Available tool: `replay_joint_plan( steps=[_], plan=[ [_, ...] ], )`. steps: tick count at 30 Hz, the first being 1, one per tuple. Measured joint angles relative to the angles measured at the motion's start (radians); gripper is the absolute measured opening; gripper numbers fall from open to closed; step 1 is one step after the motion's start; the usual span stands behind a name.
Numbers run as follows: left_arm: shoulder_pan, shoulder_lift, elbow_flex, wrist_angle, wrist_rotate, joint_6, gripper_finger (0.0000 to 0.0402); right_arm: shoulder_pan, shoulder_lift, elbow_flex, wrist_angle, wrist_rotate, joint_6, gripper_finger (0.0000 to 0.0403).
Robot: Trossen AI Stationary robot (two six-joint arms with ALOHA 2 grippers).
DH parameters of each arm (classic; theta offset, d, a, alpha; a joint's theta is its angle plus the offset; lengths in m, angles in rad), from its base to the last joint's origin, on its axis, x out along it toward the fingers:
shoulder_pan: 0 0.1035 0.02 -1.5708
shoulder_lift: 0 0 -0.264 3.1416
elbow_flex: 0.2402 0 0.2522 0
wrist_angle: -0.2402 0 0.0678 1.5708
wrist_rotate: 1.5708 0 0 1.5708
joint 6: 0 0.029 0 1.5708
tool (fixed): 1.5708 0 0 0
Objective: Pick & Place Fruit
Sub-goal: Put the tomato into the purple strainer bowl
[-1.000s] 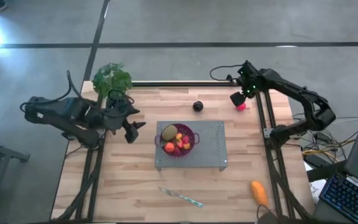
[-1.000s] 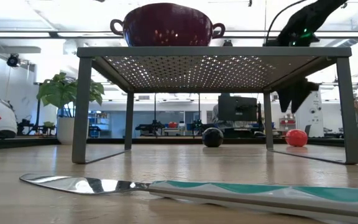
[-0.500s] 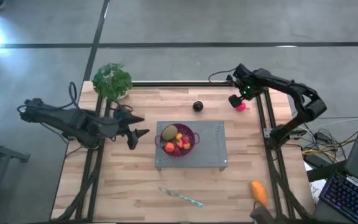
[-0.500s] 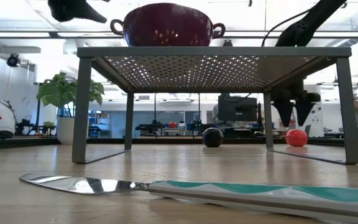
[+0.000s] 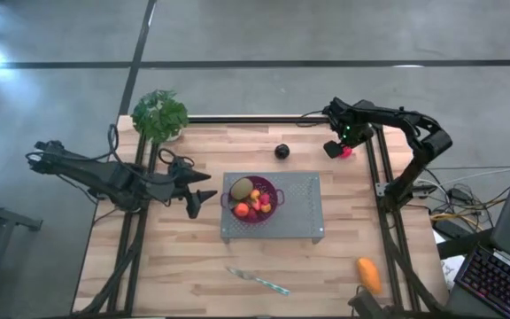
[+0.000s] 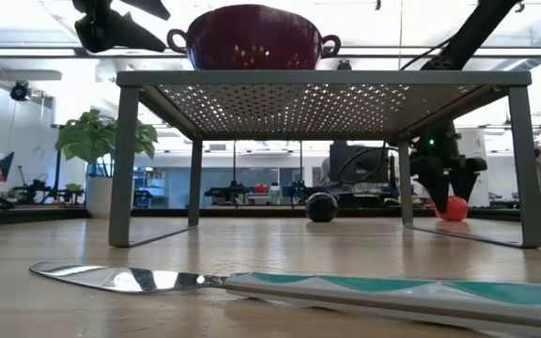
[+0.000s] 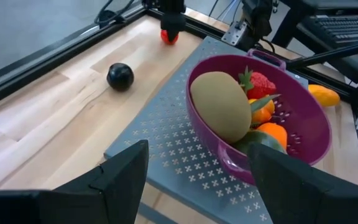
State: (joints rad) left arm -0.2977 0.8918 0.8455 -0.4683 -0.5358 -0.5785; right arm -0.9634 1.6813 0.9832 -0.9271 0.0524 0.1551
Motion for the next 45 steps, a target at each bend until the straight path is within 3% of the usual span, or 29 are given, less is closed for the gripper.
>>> replay_joint_plan(
  steps=[12,23,29,45],
  plan=[
    [0.000,0.001,0.000,0.014,0.000,-0.007,0.0280,0.002,-0.003,-0.003,0.001,0.008,-0.028,0.0250],
    [0.000,0.001,0.000,0.014,0.000,-0.025,0.0280,0.002,-0.073,0.001,-0.082,0.008,-0.082,0.0254],
    [0.001,0.001,0.000,0.026,-0.001,-0.025,0.0280,0.002,-0.209,0.002,-0.092,-0.017,-0.113,0.0248],
    [0.001,0.001,0.000,0.050,-0.007,-0.031,0.0280,0.154,-0.760,0.003,-0.041,-0.384,-0.122,0.0254]
  ],
)
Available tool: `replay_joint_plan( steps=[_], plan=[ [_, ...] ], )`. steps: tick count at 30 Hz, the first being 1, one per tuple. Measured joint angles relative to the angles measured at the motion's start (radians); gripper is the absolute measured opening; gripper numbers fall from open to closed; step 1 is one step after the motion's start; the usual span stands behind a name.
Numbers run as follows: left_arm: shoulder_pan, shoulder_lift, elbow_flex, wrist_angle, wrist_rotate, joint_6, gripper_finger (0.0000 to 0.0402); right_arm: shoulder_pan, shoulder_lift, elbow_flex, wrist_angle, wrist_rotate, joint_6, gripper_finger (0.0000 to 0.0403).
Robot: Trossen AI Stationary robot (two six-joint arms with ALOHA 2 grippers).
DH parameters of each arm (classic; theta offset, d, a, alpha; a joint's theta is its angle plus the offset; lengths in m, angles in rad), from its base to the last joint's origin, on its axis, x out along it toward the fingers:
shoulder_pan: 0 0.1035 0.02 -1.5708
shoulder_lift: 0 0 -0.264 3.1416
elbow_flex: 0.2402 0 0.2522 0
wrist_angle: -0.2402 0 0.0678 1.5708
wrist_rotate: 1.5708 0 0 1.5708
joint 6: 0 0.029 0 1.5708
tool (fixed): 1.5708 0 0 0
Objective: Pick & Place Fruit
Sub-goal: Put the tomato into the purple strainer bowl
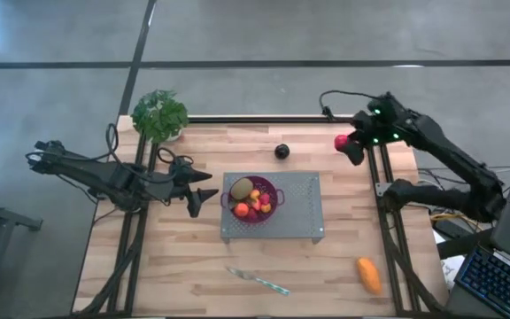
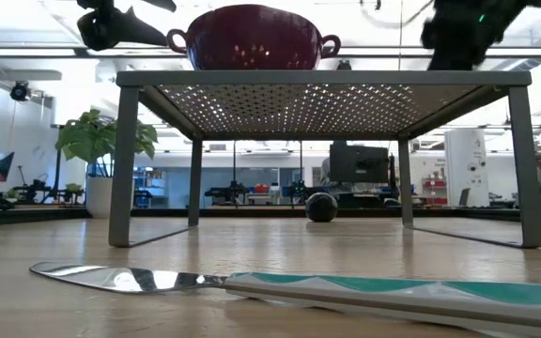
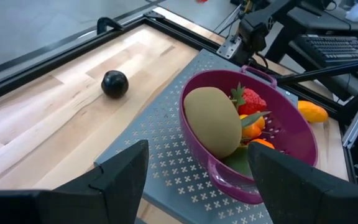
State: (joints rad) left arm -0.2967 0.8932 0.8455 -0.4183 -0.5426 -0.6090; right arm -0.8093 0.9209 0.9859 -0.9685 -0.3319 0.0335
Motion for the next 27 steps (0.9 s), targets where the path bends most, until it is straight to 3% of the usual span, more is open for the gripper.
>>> replay_joint_plan(
  steps=[10,24,27],
  plan=[
    [0.000,0.000,0.000,-0.001,-0.001,-0.010,0.0280,0.222,-0.193,0.000,0.232,-0.071,0.104,0.0251],
    [0.000,0.000,0.000,0.000,0.004,-0.025,0.0280,0.506,-0.194,0.001,0.422,-0.064,0.138,0.0253],
    [0.001,-0.004,0.000,0.011,0.050,-0.034,0.0280,0.565,-0.188,0.001,0.461,-0.067,0.144,0.0250]
  ],
)
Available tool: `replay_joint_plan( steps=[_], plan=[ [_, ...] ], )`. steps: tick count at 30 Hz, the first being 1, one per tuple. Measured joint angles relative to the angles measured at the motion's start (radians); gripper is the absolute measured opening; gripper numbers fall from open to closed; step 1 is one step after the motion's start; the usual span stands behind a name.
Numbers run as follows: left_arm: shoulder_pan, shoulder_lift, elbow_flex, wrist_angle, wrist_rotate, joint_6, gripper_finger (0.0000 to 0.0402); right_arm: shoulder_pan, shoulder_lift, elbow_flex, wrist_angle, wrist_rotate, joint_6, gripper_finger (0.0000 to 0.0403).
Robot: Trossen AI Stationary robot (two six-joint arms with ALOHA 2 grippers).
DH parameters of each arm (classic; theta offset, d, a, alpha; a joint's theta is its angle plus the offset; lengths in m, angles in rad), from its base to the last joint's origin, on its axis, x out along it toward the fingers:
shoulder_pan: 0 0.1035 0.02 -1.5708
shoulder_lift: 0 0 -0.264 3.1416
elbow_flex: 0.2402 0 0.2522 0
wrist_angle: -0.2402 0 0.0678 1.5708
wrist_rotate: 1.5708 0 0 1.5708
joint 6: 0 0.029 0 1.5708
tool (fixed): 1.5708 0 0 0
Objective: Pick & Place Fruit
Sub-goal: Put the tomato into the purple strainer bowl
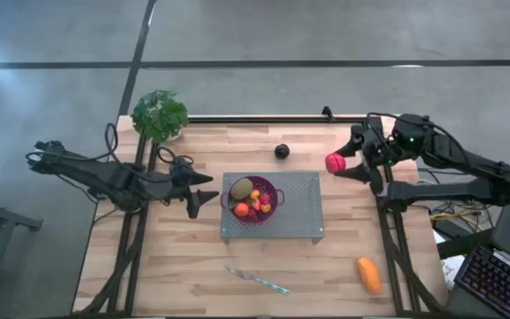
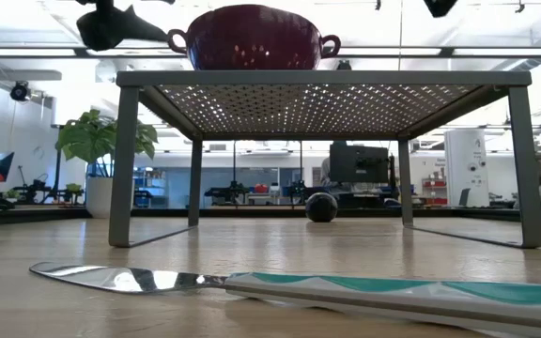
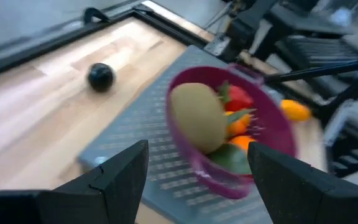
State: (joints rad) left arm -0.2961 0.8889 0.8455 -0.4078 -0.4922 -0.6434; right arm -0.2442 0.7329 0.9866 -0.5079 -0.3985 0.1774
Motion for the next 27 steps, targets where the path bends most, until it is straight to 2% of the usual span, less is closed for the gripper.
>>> replay_joint_plan(
  steps=[5,8,11,15,19,23,27],
  plan=[
    [0.000,-0.002,0.000,0.114,0.015,-0.115,0.0280,0.113,0.039,0.000,0.101,0.009,0.000,0.0260],
    [0.000,0.016,0.000,0.224,0.020,-0.129,0.0280,0.169,0.078,0.000,0.171,0.039,-0.025,0.0261],
    [-0.003,0.045,0.000,0.343,0.087,-0.094,0.0280,0.212,0.120,0.000,0.220,0.074,-0.058,0.0255],
    [-0.029,0.099,0.000,0.489,0.160,0.147,0.0277,0.258,0.172,-0.001,0.280,0.081,-0.072,0.0250],
    [-0.071,0.164,0.000,0.591,0.162,0.434,0.0274,0.299,0.212,-0.001,0.327,0.084,-0.042,0.0260],
    [-0.113,0.232,0.000,0.679,0.139,0.714,0.0267,0.329,0.244,-0.001,0.355,0.085,-0.015,0.0264],
    [-0.148,0.304,0.000,0.765,0.043,0.985,0.0256,0.339,0.258,-0.001,0.374,0.087,-0.013,0.0254]
  ],
)
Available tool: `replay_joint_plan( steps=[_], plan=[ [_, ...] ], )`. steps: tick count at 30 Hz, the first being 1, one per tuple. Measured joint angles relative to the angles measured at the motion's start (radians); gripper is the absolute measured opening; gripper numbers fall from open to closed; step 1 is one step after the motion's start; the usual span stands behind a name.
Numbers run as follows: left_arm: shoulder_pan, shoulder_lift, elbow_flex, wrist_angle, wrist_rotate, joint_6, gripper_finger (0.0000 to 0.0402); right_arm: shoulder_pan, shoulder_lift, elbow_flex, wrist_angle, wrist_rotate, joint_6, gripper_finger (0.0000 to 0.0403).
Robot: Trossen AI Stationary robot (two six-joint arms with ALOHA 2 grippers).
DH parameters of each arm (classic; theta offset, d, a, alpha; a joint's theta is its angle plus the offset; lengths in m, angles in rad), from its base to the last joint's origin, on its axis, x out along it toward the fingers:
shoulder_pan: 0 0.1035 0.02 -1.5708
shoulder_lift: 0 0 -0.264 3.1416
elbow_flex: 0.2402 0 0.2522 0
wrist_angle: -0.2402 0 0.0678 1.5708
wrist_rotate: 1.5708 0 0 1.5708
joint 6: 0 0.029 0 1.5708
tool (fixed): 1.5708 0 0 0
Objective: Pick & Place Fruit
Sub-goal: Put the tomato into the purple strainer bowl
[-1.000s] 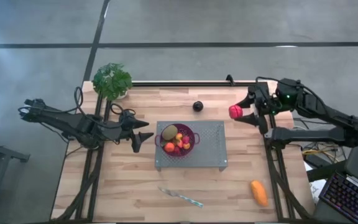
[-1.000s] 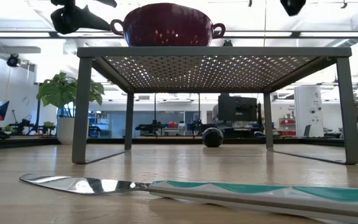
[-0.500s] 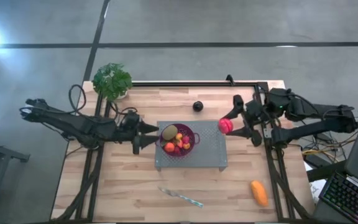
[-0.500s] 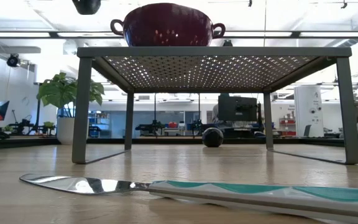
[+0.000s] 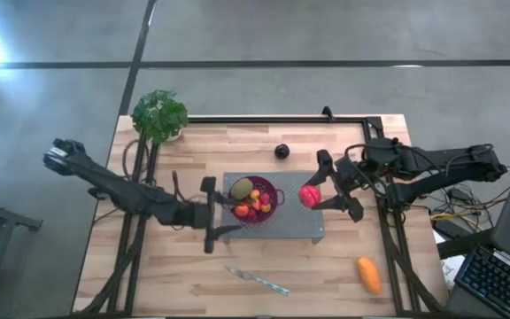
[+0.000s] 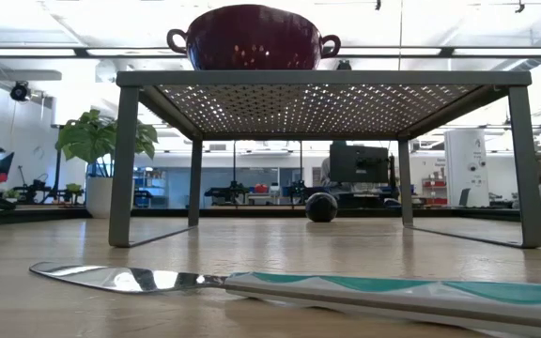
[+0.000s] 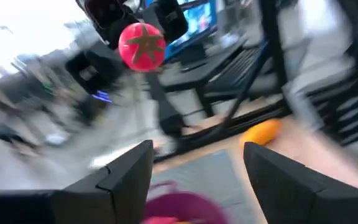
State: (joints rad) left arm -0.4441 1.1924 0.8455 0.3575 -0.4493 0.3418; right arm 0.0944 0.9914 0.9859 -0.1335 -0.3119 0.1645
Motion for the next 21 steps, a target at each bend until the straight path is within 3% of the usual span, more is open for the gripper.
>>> replay_joint_plan(
  steps=[8,11,14,17,21],
  plan=[
    [-0.026,0.174,0.036,0.297,-0.324,0.587,0.0245,0.000,0.030,0.000,0.020,0.000,0.013,0.0264],
    [-0.025,0.248,0.108,0.321,-0.429,0.782,0.0245,0.000,0.039,0.000,0.029,0.000,0.024,0.0268],
    [-0.026,0.325,0.192,0.320,-0.468,0.940,0.0245,0.000,0.051,0.004,0.044,0.000,0.036,0.0262],
    [-0.027,0.392,0.272,0.313,-0.533,1.051,0.0245,0.000,0.053,0.009,0.043,-0.001,0.031,0.0252],
    [-0.026,0.454,0.380,0.317,-0.600,1.058,0.0245,0.000,0.047,0.013,0.043,-0.001,0.030,0.0252]
  ],
)
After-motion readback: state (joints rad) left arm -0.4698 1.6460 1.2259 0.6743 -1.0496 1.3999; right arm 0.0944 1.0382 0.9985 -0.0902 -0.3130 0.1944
